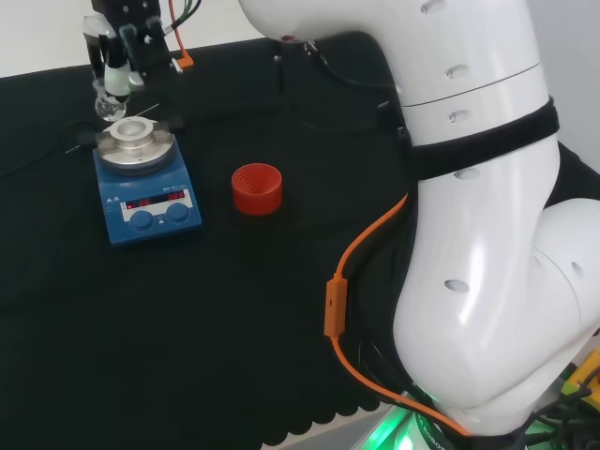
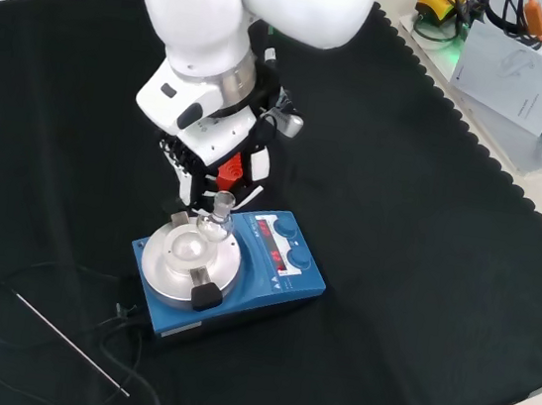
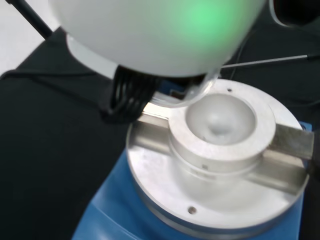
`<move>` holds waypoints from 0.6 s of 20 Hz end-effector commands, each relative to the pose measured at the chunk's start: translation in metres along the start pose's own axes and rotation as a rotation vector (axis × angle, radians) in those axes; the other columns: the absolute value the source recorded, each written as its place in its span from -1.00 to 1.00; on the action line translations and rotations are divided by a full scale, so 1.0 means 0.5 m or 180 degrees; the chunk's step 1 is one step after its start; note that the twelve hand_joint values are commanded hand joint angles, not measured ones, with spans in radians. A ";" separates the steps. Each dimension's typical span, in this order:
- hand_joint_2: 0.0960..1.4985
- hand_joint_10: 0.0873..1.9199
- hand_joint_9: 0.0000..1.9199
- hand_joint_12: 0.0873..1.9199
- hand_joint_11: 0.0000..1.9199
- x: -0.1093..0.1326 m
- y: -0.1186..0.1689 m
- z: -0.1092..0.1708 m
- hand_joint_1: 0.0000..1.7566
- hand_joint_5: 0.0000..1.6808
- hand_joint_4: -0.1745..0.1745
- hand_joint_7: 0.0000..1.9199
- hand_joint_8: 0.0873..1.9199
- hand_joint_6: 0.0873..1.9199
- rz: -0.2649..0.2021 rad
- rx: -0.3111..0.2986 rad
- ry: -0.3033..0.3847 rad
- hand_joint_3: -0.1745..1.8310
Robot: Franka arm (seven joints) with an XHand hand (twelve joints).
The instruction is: Place the round-bottom flask on the heater.
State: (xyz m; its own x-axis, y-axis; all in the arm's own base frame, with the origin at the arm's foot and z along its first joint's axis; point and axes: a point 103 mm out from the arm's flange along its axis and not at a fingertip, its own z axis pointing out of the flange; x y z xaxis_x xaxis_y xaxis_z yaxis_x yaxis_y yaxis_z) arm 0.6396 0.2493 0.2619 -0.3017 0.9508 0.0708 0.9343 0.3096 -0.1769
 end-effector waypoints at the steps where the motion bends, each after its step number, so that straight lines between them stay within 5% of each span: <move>1: -0.66 -0.78 0.82 -0.22 0.69 -0.038 0.016 0.021 0.53 0.55 -1.00 0.61 -0.46 -0.27 0.0050 0.0017 -0.0007 0.32; 12: -0.66 -0.78 0.83 -0.22 0.69 -0.058 0.033 0.019 0.53 0.55 -1.00 0.61 -0.46 -0.27 0.0061 -0.0008 -0.0023 0.32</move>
State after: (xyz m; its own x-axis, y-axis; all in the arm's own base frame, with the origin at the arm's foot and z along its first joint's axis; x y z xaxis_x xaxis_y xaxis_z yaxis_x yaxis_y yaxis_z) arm 0.6600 0.2291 0.2500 -0.2816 0.9576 0.0607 0.9414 0.2879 -0.1757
